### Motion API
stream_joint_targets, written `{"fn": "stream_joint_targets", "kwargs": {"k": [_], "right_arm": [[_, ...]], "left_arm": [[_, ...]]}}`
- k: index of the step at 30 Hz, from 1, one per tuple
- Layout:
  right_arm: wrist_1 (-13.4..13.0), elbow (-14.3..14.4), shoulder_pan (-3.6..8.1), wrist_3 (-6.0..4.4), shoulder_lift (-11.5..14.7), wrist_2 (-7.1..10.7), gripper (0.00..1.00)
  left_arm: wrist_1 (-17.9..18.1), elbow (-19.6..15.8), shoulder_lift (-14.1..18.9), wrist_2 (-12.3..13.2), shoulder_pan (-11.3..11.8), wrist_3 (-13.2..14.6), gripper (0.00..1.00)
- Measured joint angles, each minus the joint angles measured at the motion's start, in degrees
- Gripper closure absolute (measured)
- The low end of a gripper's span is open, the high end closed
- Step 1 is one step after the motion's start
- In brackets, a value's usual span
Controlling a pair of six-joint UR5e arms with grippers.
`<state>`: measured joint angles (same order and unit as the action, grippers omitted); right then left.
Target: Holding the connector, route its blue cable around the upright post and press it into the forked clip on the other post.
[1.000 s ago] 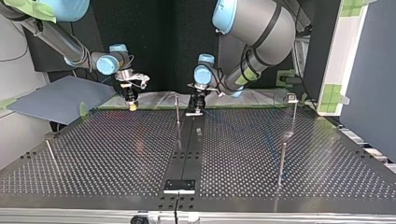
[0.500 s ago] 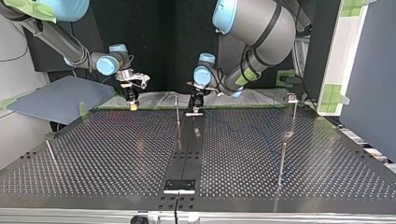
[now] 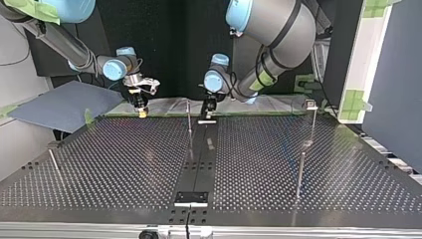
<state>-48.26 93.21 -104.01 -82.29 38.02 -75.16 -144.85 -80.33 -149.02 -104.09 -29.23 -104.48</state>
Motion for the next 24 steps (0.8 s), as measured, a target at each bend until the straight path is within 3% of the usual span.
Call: {"fn": "stream_joint_targets", "kwargs": {"k": [13,24], "right_arm": [[0.31,0.0,0.05,0.04,0.0,0.09,1.0],[1.42,-0.01,0.04,0.26,0.0,0.1,1.0]], "left_arm": [[-5.02,-4.68,4.96,4.87,-1.01,-0.13,0.0],[-9.64,-6.07,5.57,10.37,-1.19,-1.86,0.0]]}}
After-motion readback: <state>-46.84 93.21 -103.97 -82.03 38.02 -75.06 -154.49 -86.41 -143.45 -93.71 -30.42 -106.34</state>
